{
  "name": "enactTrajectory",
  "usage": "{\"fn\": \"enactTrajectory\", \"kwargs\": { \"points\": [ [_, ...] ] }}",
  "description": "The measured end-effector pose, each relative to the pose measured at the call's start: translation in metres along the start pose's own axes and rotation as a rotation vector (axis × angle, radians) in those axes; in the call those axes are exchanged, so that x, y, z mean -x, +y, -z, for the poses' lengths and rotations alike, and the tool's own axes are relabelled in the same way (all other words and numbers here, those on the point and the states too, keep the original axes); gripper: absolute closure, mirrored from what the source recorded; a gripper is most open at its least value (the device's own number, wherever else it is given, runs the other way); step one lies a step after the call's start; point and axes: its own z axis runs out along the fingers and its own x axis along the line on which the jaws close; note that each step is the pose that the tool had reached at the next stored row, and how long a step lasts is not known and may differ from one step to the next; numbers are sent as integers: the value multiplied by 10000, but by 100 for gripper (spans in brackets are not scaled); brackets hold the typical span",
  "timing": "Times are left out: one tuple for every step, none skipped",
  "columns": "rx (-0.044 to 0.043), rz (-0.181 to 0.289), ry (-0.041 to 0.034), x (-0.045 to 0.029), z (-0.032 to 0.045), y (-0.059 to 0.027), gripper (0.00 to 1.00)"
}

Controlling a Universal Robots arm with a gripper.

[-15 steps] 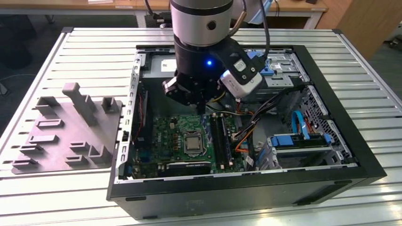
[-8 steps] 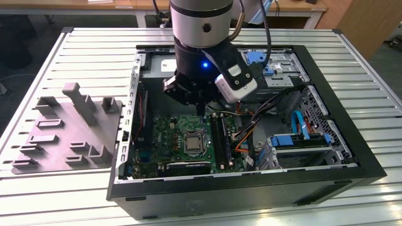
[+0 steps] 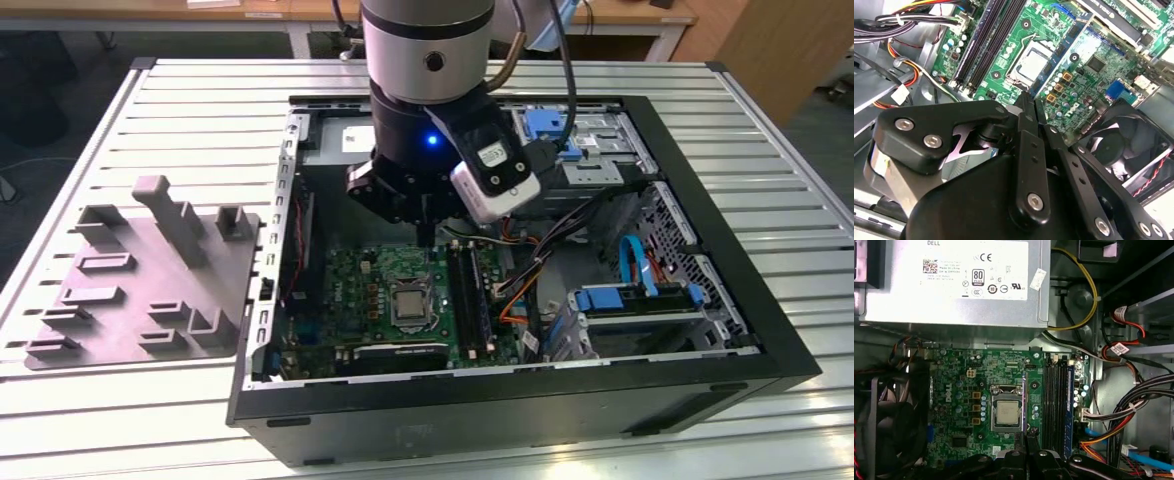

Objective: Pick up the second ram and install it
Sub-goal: 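Insert the second ram into the second slot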

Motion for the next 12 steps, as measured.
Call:
{"fn": "enactTrajectory", "kwargs": {
  "points": [
    [0, 0, 0, 0, 0, 0, 87],
    [0, -2, 0, 2, -1, 0, 87],
    [3, -3, -1, 10, -3, 0, 87],
    [2, -2, -1, 28, -3, 0, 87],
    [0, 0, 0, 52, -4, 0, 87],
    [1, 0, 0, 78, -7, -1, 87],
    [0, -1, 0, 109, -9, -1, 87],
    [0, -1, 0, 142, -11, -2, 87],
    [0, -2, 0, 178, -13, -2, 87],
    [1, 0, -1, 218, -16, -3, 87],
    [0, 0, 0, 257, -19, -3, 87],
    [0, -1, 0, 297, -21, -4, 87]
  ]
}}
